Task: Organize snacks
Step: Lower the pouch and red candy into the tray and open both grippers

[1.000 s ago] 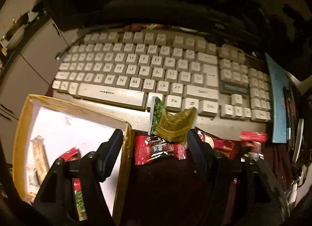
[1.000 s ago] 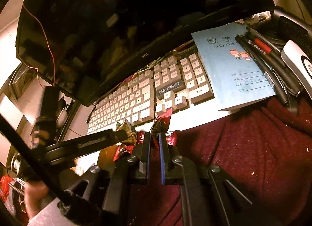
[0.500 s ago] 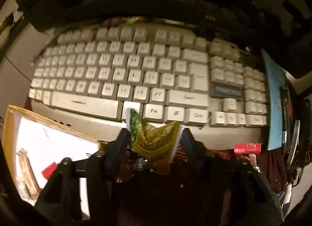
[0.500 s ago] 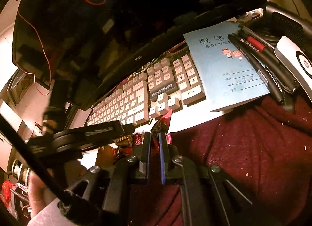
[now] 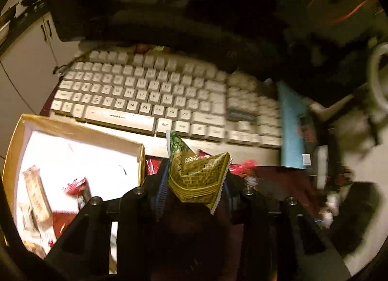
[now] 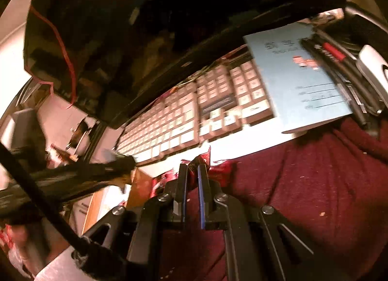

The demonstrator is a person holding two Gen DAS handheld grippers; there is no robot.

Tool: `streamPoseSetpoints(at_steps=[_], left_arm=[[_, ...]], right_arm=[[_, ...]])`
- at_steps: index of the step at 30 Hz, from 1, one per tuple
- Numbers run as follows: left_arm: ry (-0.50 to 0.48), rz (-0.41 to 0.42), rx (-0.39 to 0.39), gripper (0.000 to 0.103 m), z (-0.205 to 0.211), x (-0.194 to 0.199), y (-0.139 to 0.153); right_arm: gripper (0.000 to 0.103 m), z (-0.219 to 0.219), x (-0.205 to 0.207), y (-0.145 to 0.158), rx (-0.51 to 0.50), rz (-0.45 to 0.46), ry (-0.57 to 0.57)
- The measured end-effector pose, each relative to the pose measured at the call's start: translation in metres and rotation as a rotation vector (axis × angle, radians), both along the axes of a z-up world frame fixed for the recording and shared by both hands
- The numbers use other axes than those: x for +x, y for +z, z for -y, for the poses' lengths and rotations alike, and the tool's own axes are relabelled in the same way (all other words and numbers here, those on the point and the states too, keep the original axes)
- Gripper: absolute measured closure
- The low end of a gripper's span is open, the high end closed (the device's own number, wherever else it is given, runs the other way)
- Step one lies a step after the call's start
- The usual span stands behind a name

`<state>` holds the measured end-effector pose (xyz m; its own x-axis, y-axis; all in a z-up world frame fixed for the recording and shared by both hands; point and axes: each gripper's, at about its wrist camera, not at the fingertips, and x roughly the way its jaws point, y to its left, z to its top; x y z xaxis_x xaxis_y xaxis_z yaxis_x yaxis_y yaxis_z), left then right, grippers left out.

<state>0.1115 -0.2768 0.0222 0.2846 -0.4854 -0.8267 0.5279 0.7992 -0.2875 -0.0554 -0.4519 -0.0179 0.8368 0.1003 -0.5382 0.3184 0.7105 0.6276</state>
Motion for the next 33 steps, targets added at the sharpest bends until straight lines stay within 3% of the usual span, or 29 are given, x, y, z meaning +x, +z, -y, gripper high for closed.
streamPoseSetpoints(at_steps=[4, 9, 13, 15, 22, 33], left_arm=[[-0.032, -0.045, -0.208, 0.063, -0.053, -0.019, 0.041], [-0.012, -0.044, -0.312, 0.063, -0.088, -0.041, 0.072], [0.101, 0.092, -0.225, 0.063, -0.121, -0.054, 0.068], [0.137, 0.103, -0.185, 0.063, -0.127, -0.047, 0.056], [0.219, 0.036, -0.123, 0.063, -0.133, -0.006, 0.005], [0.276, -0.030, -0.053, 0.063, -0.135, 0.031, -0.038]], right_arm=[[0.097, -0.008, 0.004, 0.002, -0.017, 0.006, 0.037], [0.097, -0.014, 0.010, -0.001, -0.017, -0.011, 0.073], [0.097, -0.023, 0.013, 0.000, -0.040, -0.014, 0.107], [0.097, -0.030, 0.017, 0.000, -0.056, -0.014, 0.133], [0.097, -0.055, 0.018, 0.011, -0.105, 0.051, 0.261], [0.097, -0.074, 0.024, 0.012, -0.133, 0.057, 0.342]])
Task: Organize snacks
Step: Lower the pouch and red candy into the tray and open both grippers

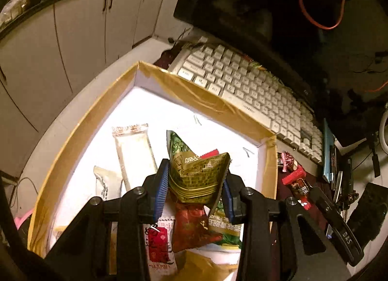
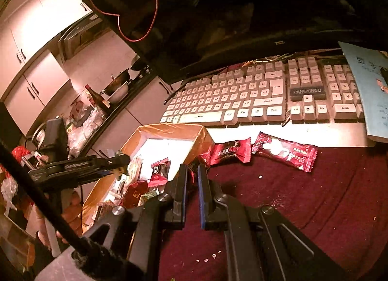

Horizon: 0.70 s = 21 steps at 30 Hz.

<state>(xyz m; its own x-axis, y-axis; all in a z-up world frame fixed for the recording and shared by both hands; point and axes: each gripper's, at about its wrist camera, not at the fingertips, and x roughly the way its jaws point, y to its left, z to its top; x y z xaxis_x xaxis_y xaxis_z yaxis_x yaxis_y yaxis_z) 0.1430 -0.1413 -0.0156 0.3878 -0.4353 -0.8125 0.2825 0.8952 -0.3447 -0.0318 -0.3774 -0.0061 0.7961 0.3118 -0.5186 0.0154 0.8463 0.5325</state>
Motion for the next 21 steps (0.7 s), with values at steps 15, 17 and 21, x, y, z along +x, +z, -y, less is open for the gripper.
streamPoseSetpoints(at_steps=[15, 17, 21], left_arm=[[-0.020, -0.004, 0.129, 0.063, 0.021, 0.021, -0.014], [-0.014, -0.009, 0.144, 0.063, 0.024, 0.026, -0.018], [-0.019, -0.012, 0.173, 0.062, 0.028, 0.030, -0.026]], right_arm=[[0.097, -0.004, 0.000, 0.001, -0.003, 0.011, 0.006], [0.097, -0.006, 0.000, 0.002, -0.007, 0.020, 0.012], [0.097, -0.013, 0.000, 0.006, -0.020, 0.042, 0.041]])
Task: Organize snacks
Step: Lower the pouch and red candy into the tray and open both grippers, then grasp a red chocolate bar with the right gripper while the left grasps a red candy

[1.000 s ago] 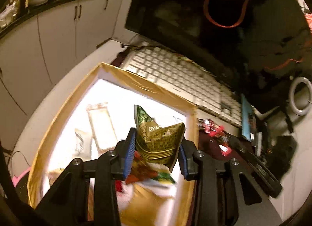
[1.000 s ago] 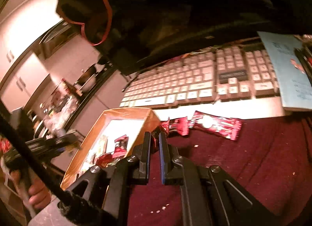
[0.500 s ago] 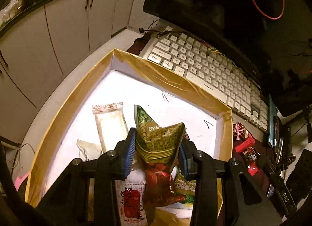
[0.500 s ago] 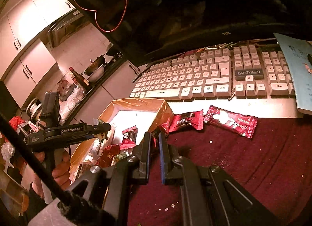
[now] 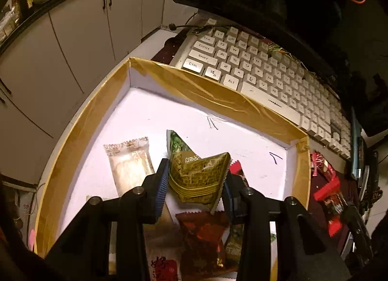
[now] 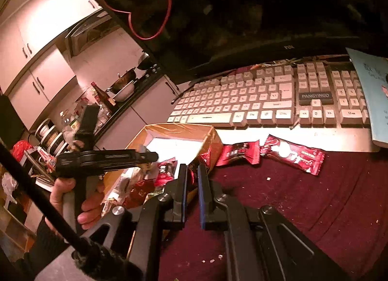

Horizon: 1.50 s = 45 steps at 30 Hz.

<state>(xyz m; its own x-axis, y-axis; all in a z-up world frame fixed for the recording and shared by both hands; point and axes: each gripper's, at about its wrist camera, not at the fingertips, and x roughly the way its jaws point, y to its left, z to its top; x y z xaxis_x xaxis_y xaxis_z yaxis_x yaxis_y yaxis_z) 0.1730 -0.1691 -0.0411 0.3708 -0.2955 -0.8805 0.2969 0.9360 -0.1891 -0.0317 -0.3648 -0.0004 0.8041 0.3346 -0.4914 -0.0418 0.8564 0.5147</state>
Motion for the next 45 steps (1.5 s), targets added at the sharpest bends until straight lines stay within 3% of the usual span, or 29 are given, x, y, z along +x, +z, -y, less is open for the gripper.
streamPoseSetpoints(at_steps=[6, 12, 14, 18, 22, 24, 26, 28, 30, 34, 38, 41, 45], left_arm=[[-0.017, 0.042, -0.005, 0.060, -0.002, -0.007, 0.009], [-0.015, 0.102, -0.052, 0.039, -0.018, -0.020, 0.029], [0.000, 0.121, -0.071, 0.038, -0.026, -0.025, 0.036], [0.006, 0.147, -0.097, 0.038, -0.040, -0.043, 0.045], [0.019, 0.182, -0.111, 0.037, -0.055, -0.064, 0.054], [0.029, 0.200, -0.116, 0.036, -0.061, -0.075, 0.057], [0.041, 0.203, -0.133, 0.035, -0.064, -0.083, 0.059], [0.037, 0.199, -0.158, 0.035, -0.065, -0.092, 0.062], [0.024, 0.209, -0.176, 0.034, -0.062, -0.103, 0.066], [-0.031, 0.202, -0.203, 0.034, -0.042, -0.120, 0.075], [-0.106, 0.227, -0.168, 0.033, -0.012, -0.132, 0.081], [-0.136, 0.228, -0.142, 0.033, 0.006, -0.134, 0.079], [-0.185, 0.233, -0.086, 0.033, 0.025, -0.132, 0.073]], right_arm=[[0.097, -0.013, 0.005, 0.008, -0.023, -0.001, 0.028], [0.097, -0.041, 0.040, 0.022, -0.071, -0.071, 0.042], [0.097, -0.050, 0.058, 0.023, -0.088, -0.096, 0.034], [0.097, -0.063, 0.089, 0.006, -0.134, -0.176, 0.009], [0.094, -0.062, 0.099, -0.015, -0.104, -0.247, 0.010], [0.094, -0.059, 0.094, -0.014, -0.081, -0.252, 0.012], [0.082, -0.053, 0.082, -0.007, -0.057, -0.227, 0.002], [0.064, -0.045, 0.064, 0.005, -0.035, -0.189, -0.013], [0.054, -0.034, 0.041, 0.013, -0.023, -0.180, -0.046], [0.049, -0.011, 0.009, 0.011, -0.019, -0.221, -0.086], [0.045, 0.021, -0.007, -0.002, -0.105, -0.288, -0.189], [0.045, 0.042, -0.009, -0.017, -0.109, -0.344, -0.239], [0.045, 0.056, -0.008, -0.015, -0.096, -0.319, -0.240]])
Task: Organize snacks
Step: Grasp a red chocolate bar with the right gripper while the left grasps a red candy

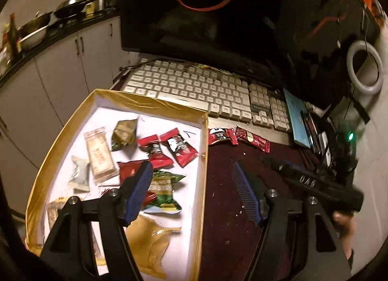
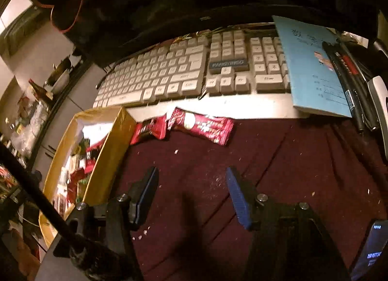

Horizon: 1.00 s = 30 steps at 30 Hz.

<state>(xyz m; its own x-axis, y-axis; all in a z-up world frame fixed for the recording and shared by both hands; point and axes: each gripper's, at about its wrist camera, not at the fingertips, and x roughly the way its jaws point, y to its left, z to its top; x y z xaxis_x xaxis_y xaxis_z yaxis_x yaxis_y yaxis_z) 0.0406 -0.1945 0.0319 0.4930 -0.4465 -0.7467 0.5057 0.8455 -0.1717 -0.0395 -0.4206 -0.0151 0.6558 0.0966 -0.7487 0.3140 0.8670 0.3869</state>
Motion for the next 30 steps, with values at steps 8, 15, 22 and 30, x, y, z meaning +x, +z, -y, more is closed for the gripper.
streamPoseSetpoints(at_steps=[8, 15, 22, 30], left_arm=[[-0.022, -0.004, 0.039, 0.033, 0.007, 0.002, -0.004], [-0.022, 0.001, 0.052, 0.033, -0.003, -0.001, -0.007], [-0.027, -0.002, 0.036, 0.033, -0.010, -0.001, -0.006], [-0.052, 0.011, 0.054, 0.033, 0.001, -0.001, -0.002]], right_arm=[[0.045, 0.011, 0.053, -0.002, -0.040, -0.057, 0.073], [0.045, 0.018, 0.080, -0.004, -0.030, -0.042, 0.136], [0.057, 0.005, 0.078, -0.019, -0.051, -0.100, 0.202], [0.082, -0.011, 0.057, -0.021, -0.153, -0.110, 0.086]])
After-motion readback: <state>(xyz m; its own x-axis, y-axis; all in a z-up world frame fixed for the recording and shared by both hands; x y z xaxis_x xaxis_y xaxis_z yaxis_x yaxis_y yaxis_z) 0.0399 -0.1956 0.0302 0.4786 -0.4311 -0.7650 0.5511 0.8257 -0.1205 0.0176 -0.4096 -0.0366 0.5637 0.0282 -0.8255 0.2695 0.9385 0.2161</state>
